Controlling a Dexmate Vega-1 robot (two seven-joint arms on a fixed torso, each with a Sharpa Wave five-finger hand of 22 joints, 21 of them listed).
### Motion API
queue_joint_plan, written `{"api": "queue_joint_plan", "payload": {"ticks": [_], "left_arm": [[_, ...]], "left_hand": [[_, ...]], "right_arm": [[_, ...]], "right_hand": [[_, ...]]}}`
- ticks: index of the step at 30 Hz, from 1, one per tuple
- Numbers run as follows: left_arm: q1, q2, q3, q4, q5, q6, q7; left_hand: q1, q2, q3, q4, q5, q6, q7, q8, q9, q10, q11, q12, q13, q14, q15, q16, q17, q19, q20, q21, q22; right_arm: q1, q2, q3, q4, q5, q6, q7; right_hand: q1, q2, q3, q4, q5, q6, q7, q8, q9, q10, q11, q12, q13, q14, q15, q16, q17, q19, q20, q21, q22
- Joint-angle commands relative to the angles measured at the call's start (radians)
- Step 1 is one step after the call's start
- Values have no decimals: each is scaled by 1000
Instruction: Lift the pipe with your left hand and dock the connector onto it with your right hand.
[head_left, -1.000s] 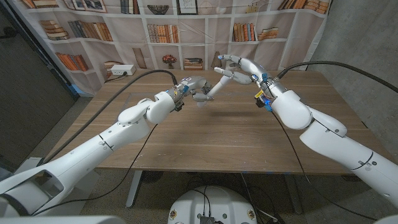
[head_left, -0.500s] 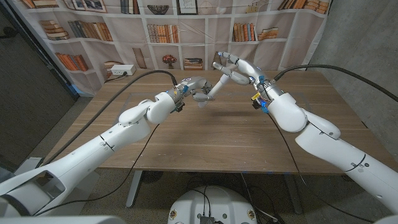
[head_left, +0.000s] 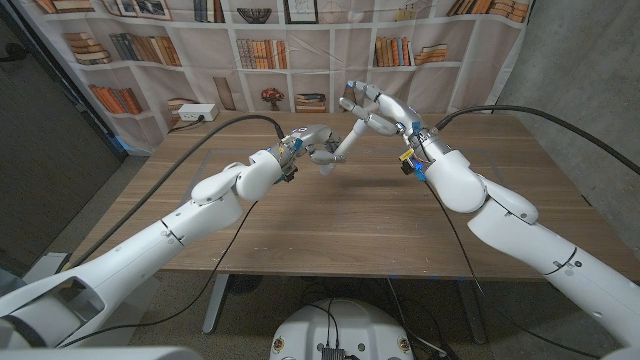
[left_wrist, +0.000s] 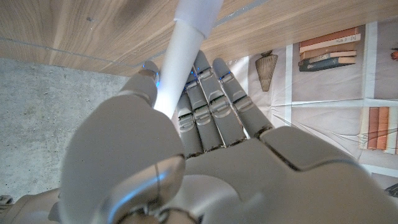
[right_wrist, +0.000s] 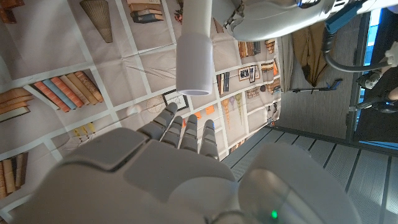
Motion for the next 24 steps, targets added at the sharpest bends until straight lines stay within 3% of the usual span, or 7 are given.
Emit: {"api": "queue_joint_plan", "payload": {"ticks": [1,11,24], "left_arm": [[6,1,9,-15,-3,14,-4],[-1,4,21,-32,11,12,-21],[-13,1,23,-35,22,2,-35]], "left_hand": [[52,57,71,62,5,59,46,5,3,18,-9,-3,2,7,0,6,3,-4,-23,5,3],[53,57,72,62,5,61,47,3,2,20,-10,-3,2,11,-1,7,3,-3,-23,8,3],[53,56,74,61,5,64,51,2,4,20,-10,-5,2,11,-2,6,3,-3,-23,9,3]], "right_arm": [[32,28,-23,25,-28,9,7],[50,49,-55,15,-141,-48,-21],[79,70,-79,26,-177,-78,5]], "right_hand": [[-14,-1,-11,1,9,-7,1,6,3,-10,2,-2,4,-13,4,3,0,-12,-11,-9,2],[-42,0,-22,4,16,-21,-7,6,3,-44,0,-6,4,-39,12,3,0,-30,-13,-27,2],[-73,3,-32,9,24,-30,-7,7,3,-66,-3,-4,4,-57,15,4,0,-44,-17,-41,3]]}}
